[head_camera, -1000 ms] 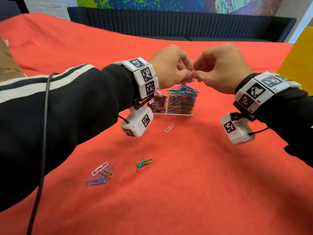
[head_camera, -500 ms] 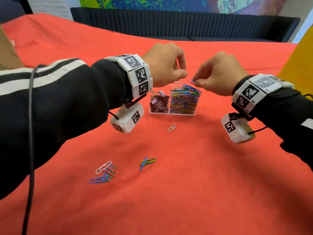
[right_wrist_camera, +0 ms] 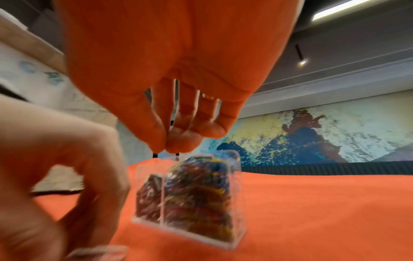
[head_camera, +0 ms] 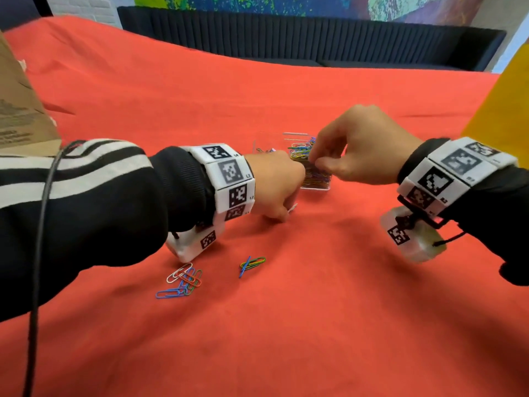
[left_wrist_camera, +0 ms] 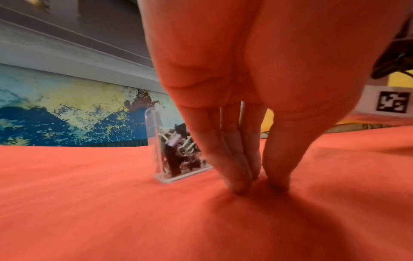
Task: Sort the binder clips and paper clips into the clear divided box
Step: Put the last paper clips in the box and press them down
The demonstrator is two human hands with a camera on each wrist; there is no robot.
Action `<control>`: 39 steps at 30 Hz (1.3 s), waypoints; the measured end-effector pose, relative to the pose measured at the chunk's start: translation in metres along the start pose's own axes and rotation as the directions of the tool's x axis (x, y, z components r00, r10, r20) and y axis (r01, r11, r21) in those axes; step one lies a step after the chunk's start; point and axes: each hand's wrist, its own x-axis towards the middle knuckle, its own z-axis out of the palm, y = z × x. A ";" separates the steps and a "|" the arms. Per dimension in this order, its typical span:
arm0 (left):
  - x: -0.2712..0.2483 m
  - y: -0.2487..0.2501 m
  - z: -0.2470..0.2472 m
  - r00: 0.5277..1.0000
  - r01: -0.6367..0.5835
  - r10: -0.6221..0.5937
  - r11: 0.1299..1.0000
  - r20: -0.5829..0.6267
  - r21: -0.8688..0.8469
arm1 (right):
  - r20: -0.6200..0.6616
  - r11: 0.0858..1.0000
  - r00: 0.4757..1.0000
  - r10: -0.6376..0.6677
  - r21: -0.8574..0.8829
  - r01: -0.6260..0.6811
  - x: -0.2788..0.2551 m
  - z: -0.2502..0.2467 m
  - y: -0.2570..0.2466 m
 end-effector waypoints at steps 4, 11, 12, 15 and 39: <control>-0.007 -0.004 0.002 1.000 -0.017 0.016 0.999 -0.020 -0.033 | 0.239 0.994 0.969 -0.067 -0.065 0.085 -0.008 0.024 -0.017; -0.045 -0.033 -0.021 0.964 0.087 -0.074 0.996 0.256 -0.037 | 0.376 0.988 0.921 -0.106 -0.063 0.139 -0.007 0.048 -0.028; -0.056 -0.037 -0.020 0.934 0.088 -0.063 0.995 0.353 -0.054 | 0.386 0.988 0.917 -0.101 -0.072 0.140 -0.007 0.048 -0.030; -0.090 -0.037 -0.012 0.877 0.093 -0.043 0.992 0.478 -0.081 | 0.407 0.983 0.907 -0.113 -0.085 0.160 -0.010 0.049 -0.041; -0.129 -0.025 -0.010 0.989 -0.012 0.050 0.963 0.137 -0.268 | 0.519 0.980 0.833 -0.192 0.056 0.191 -0.027 0.036 -0.091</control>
